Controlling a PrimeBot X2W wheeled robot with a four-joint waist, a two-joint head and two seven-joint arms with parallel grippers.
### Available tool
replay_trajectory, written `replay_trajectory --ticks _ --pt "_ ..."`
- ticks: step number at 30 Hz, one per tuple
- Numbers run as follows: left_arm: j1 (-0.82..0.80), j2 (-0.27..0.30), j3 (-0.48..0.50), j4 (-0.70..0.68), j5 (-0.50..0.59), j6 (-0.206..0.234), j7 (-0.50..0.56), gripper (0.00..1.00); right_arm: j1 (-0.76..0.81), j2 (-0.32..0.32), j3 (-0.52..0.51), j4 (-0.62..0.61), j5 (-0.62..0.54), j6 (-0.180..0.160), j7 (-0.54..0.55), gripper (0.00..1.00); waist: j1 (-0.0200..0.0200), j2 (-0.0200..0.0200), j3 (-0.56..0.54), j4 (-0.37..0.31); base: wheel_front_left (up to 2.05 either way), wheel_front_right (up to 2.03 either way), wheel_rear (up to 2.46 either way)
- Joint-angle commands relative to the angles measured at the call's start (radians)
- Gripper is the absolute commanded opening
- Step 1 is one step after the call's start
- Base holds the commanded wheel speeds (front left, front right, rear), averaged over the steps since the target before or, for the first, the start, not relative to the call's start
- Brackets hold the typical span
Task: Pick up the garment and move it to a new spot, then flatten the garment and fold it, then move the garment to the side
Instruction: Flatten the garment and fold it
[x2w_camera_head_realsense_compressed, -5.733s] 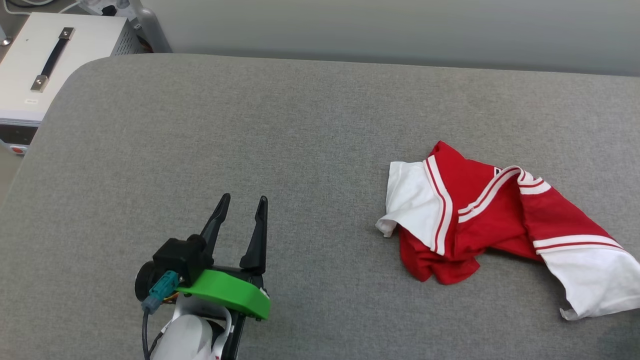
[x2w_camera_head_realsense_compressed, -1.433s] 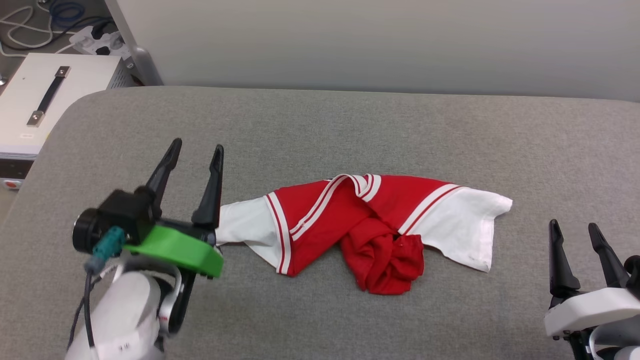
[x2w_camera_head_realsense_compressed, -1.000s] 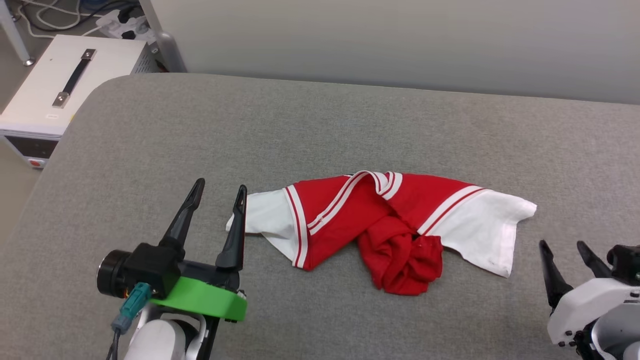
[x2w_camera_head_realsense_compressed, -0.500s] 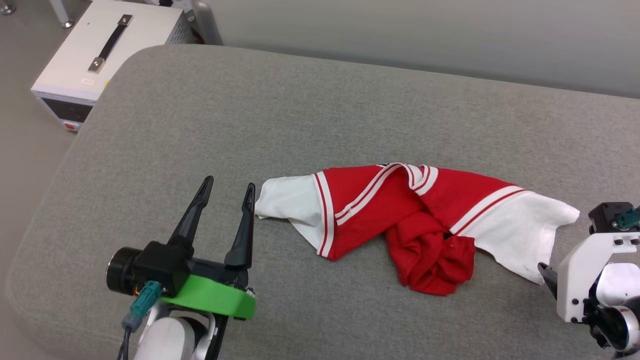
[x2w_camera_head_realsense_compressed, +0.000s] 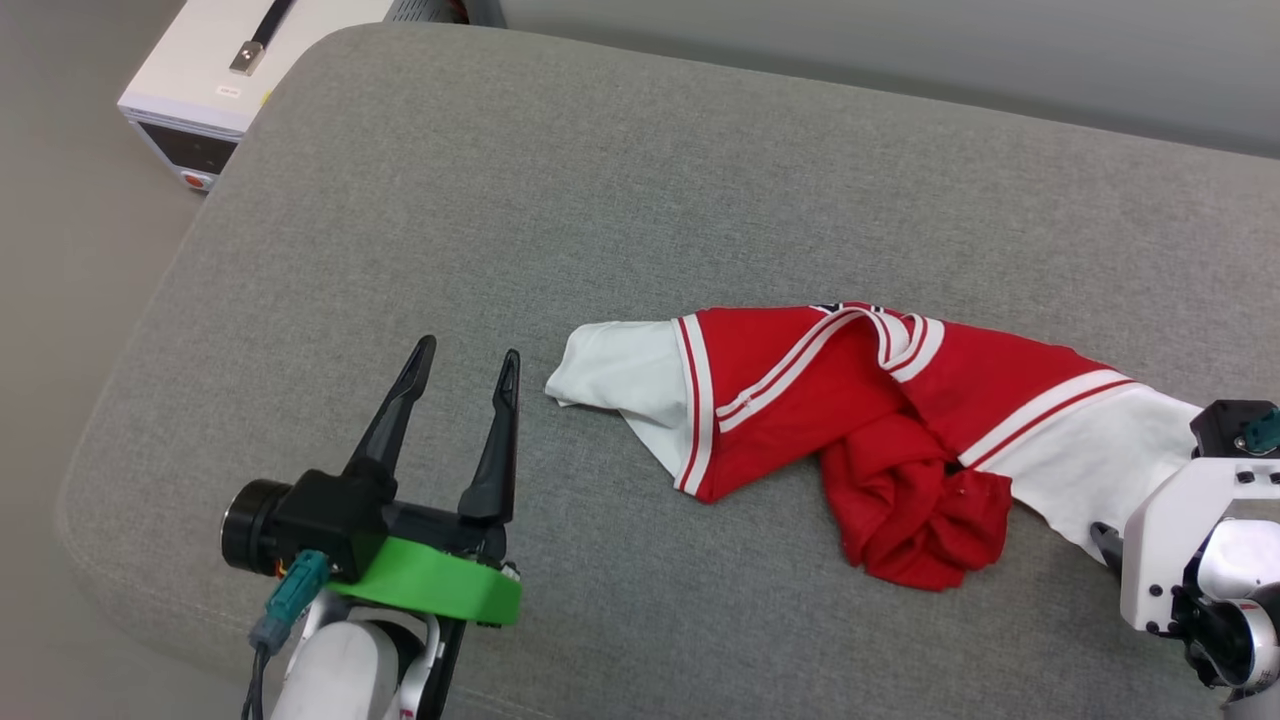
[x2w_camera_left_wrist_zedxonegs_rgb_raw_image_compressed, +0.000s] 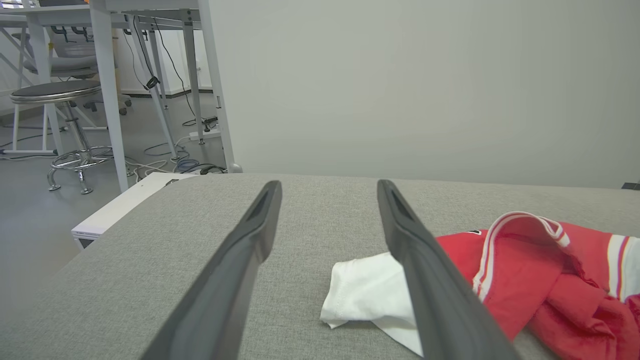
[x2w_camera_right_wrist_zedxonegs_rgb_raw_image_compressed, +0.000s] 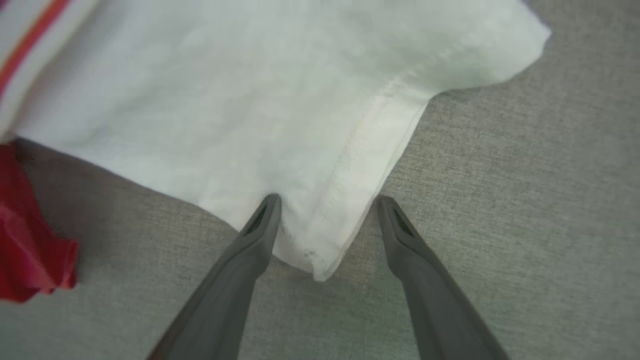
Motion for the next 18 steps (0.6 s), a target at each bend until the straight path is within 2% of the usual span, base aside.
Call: replay_trajectory --ticks 1,2,9,18 --pt "-0.022 -0.001 0.001 -0.003 -0.002 -0.007 -0.006 1.00 0.001 0.011 0.006 0.029 -0.003 -0.001 0.001 0.47 0.0000 0.0000 0.006 0.003 0.00 0.00 0.00" --pt "-0.022 0.001 0.004 -0.003 -0.003 -0.007 -0.006 1.00 0.003 0.011 0.010 0.035 -0.002 -0.001 -0.002 0.00 0.0000 0.0000 0.005 0.001 0.00 0.00 0.00" --pt "-0.010 0.008 0.026 0.016 -0.003 -0.007 -0.006 1.00 0.046 -0.032 0.012 0.026 0.022 -0.001 -0.019 0.00 0.0000 0.0000 -0.032 -0.042 0.00 0.00 0.00" --pt "0.007 0.018 0.027 0.040 -0.009 -0.007 -0.006 1.00 0.149 -0.186 -0.074 -0.048 0.085 -0.001 0.011 0.00 0.0000 0.0000 -0.080 -0.109 0.00 0.00 0.00"
